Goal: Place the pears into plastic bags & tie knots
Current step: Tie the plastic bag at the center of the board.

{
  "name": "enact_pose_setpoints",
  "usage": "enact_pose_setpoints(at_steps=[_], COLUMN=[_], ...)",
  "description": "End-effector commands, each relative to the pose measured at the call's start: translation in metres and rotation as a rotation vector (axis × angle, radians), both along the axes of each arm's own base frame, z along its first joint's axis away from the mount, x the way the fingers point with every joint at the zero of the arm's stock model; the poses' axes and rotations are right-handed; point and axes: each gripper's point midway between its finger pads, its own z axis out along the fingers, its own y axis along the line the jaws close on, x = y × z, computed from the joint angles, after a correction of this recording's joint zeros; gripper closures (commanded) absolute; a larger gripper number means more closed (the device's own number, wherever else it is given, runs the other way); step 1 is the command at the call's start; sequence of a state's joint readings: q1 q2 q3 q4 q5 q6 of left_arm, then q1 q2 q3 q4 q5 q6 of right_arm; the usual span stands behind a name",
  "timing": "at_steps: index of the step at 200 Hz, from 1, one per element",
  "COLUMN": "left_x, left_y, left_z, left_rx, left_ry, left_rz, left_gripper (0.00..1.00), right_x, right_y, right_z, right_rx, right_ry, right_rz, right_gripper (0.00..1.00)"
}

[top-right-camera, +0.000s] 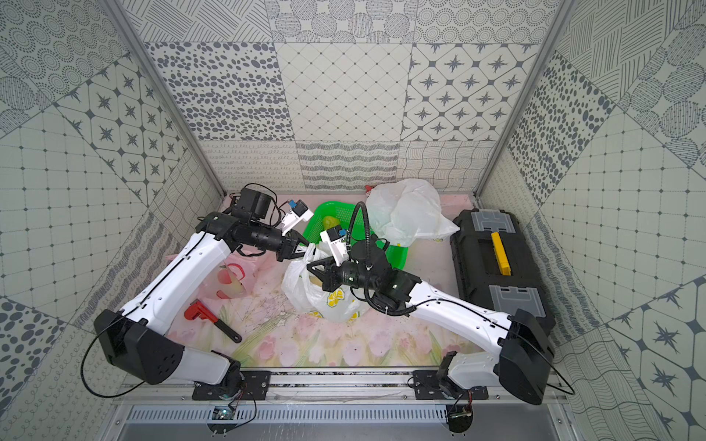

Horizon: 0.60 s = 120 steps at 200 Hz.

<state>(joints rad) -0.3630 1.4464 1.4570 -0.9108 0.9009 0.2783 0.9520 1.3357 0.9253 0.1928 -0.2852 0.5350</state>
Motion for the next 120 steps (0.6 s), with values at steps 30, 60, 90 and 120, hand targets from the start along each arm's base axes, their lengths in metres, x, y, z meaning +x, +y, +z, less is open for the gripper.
enact_pose_setpoints(at_steps=[30,60,90,120], left_x=[0.014,0.002,-0.005,-0.007], left_y=[0.0,0.001,0.004,0.004], left_z=[0.021,0.015,0.009,0.008], left_rx=[-0.052,-0.049,-0.033,-0.042], left_ry=[-0.118,-0.079,-0.057,-0.053], left_rz=[0.002,-0.03,-0.037,-0.039], left_gripper=[1.0,0.85,0.65,0.57], right_x=[0.015,0.024,0.021,0.02], right_y=[-0.007,-0.018,-0.022,-0.021], right_z=[-0.027,-0.02,-0.02,-0.022], right_rx=[0.128,0.121,0.1,0.11], right_ry=[-0.059,-0.094,-0.113,-0.101], right_rz=[0.043,0.064,0.079,0.087], right_gripper=[1.0,0.99,0.98,0.97])
